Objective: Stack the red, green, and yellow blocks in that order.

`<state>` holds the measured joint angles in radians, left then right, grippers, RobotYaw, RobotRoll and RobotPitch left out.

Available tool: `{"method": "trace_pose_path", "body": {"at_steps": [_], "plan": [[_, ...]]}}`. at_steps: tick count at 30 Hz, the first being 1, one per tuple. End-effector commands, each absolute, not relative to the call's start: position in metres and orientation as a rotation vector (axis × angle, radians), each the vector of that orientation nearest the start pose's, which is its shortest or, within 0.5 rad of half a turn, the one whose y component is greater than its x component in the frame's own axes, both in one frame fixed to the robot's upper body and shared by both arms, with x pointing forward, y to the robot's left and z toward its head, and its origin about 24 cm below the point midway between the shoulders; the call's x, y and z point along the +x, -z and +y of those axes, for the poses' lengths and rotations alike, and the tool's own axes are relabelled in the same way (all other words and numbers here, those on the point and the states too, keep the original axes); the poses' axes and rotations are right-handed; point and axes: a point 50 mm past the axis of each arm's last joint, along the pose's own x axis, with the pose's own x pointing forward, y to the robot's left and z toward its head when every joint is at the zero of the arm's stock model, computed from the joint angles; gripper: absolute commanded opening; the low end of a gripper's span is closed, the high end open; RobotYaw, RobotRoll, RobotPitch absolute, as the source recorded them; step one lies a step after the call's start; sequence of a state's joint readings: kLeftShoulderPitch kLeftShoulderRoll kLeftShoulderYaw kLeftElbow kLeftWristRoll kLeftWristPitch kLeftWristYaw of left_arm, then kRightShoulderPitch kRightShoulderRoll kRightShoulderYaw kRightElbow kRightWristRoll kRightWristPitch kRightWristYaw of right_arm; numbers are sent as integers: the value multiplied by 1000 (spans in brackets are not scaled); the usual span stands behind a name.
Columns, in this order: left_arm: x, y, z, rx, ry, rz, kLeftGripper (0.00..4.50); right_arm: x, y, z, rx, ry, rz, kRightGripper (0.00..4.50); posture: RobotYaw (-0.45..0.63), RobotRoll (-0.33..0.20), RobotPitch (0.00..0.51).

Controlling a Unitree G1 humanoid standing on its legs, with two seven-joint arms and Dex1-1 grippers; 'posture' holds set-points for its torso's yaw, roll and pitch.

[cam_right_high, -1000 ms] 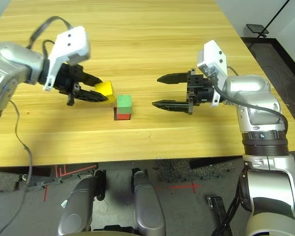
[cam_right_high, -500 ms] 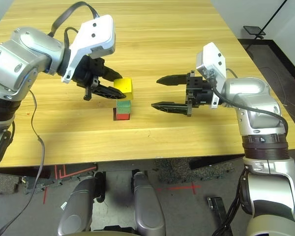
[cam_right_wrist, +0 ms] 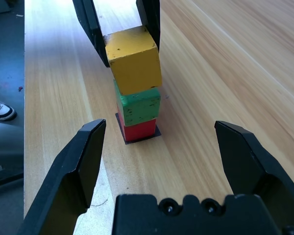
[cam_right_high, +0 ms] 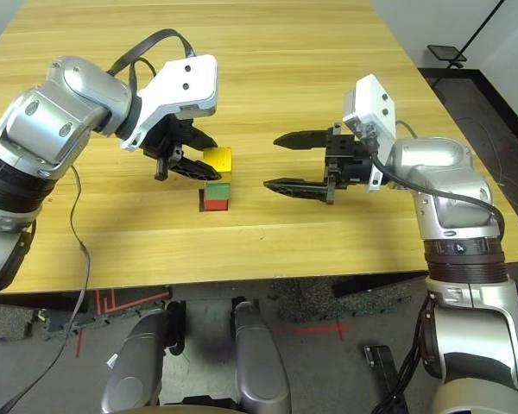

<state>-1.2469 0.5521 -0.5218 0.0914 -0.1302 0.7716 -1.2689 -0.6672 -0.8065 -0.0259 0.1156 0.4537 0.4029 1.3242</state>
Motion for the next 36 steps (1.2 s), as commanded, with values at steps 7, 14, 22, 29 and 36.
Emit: {"method": "trace_pose_path", "body": {"at_steps": [7, 14, 22, 29, 36], "plan": [[320, -264, 59, 871, 1391, 293, 1908, 299, -226, -222, -371, -1229, 21, 4500, 248, 136, 252], [322, -258, 62, 875, 1396, 318, 1908, 300, -226, -222, -369, -1227, 18, 4500, 246, 137, 255], [324, -252, 69, 885, 1396, 342, 1908, 301, -224, -221, -363, -1225, 15, 4500, 250, 139, 257], [325, -252, 67, 890, 1387, 331, 3312, 302, -224, -221, -364, -1224, 10, 4500, 249, 139, 250], [328, -251, 70, 892, 1372, 334, 4471, 304, -226, -220, -364, -1227, 2, 4500, 251, 139, 237]]}}
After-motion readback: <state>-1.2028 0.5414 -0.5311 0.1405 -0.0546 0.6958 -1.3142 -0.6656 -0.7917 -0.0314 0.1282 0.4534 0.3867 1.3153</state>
